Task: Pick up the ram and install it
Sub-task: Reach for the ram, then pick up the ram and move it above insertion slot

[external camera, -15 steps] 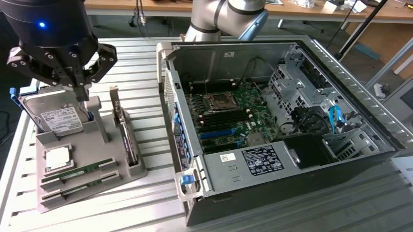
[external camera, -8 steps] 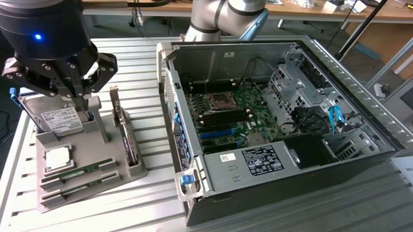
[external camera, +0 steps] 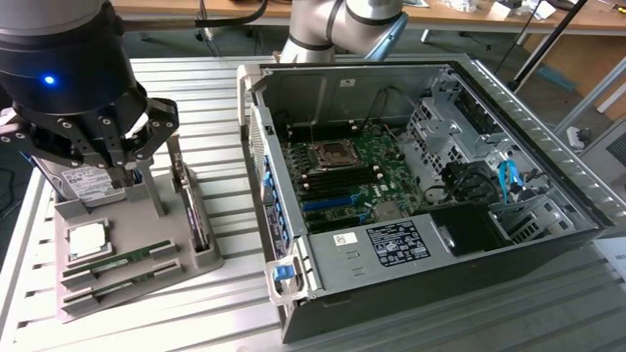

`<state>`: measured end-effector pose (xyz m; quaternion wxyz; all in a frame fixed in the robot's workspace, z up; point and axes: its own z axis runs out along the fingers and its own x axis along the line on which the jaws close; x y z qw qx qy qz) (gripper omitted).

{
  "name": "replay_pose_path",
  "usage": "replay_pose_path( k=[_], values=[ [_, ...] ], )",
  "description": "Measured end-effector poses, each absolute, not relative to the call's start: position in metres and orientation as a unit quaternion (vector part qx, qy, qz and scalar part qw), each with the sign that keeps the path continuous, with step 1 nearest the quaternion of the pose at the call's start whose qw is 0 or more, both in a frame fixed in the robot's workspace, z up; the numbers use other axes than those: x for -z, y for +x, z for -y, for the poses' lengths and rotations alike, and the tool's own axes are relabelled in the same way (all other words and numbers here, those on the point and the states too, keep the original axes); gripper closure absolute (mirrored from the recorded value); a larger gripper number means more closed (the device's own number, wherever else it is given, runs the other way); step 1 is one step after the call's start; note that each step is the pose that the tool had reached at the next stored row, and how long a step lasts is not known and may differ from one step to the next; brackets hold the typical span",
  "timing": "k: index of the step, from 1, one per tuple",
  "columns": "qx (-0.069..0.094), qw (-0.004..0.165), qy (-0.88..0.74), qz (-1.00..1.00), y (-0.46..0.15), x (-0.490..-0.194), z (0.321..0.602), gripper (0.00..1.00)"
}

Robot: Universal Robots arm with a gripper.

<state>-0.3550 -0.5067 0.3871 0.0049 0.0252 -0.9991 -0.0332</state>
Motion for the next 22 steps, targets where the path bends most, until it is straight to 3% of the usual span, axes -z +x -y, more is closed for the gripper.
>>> replay_pose_path(
  k=[12,22],
  values=[
    [0.031,0.005,0.025,0.999,-0.355,-0.387,0.541,0.89],
    [0.031,0.005,0.025,0.999,-0.355,-0.387,0.542,0.89]
  ],
)
